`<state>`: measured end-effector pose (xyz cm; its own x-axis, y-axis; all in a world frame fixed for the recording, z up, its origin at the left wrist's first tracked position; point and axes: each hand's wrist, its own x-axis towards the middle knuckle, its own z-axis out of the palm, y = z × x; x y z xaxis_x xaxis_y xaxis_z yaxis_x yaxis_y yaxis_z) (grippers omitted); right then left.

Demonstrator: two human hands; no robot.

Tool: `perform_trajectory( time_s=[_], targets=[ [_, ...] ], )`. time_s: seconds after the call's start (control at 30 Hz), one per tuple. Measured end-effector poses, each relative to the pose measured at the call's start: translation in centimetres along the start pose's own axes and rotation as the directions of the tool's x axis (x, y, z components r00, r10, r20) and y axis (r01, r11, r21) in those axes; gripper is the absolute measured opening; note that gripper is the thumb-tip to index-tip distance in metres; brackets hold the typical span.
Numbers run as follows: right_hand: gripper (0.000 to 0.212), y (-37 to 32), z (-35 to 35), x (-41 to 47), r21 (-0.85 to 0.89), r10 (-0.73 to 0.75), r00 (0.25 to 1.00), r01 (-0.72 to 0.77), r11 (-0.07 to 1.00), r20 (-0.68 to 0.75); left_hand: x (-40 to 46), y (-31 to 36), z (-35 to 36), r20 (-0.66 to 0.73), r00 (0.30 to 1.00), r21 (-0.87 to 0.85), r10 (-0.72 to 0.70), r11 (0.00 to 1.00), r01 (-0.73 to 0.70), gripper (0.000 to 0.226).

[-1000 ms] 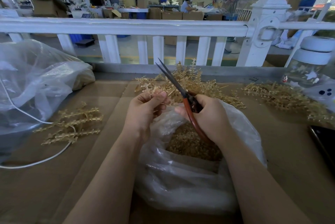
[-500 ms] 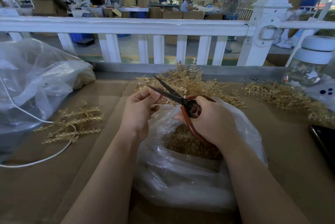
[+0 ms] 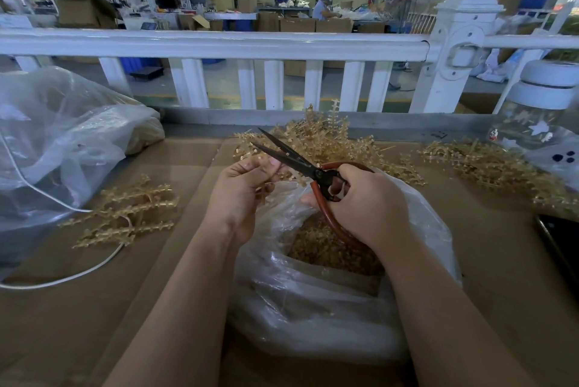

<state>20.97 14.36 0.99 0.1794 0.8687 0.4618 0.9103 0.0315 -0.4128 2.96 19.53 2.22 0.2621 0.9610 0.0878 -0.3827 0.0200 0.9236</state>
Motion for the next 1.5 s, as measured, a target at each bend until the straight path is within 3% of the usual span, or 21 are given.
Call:
perform_trajectory(
  time_s=[0.27, 0.57, 0.77, 1.1, 1.5],
  targets=[
    [0.063, -0.12, -0.04, -0.08, -0.011, -0.007, 1.000, 0.006, 1.000, -0.026, 0.04, -0.04, -0.06, 0.011, 1.000, -0.002, 0.003, 1.000, -0.003, 0.012],
    [0.050, -0.06, -0.27, -0.19, 0.003, -0.022, 1.000, 0.023, 1.000, -0.018, 0.14, 0.00, -0.19, -0.014, 1.000, -0.088, -0.013, 0.996, 0.012, 0.005],
    [0.067, 0.32, 0.01, 0.08, -0.031, -0.036, 0.999, 0.036, 0.999, 0.004, 0.31, 0.01, -0.34, -0.003, 1.000, -0.113, -0.016, 0.993, 0.016, 0.001],
    [0.048, -0.16, -0.24, -0.11, -0.030, -0.057, 0.996, 0.055, 0.998, -0.061, 0.25, 0.05, -0.38, -0.015, 1.000, -0.119, -0.016, 0.993, 0.015, 0.010],
    [0.064, -0.13, -0.01, 0.02, 0.013, -0.054, 0.998, 0.054, 0.998, -0.036, 0.25, 0.05, -0.47, -0.020, 1.000, -0.122, -0.011, 0.992, 0.009, 0.007]
  ],
)
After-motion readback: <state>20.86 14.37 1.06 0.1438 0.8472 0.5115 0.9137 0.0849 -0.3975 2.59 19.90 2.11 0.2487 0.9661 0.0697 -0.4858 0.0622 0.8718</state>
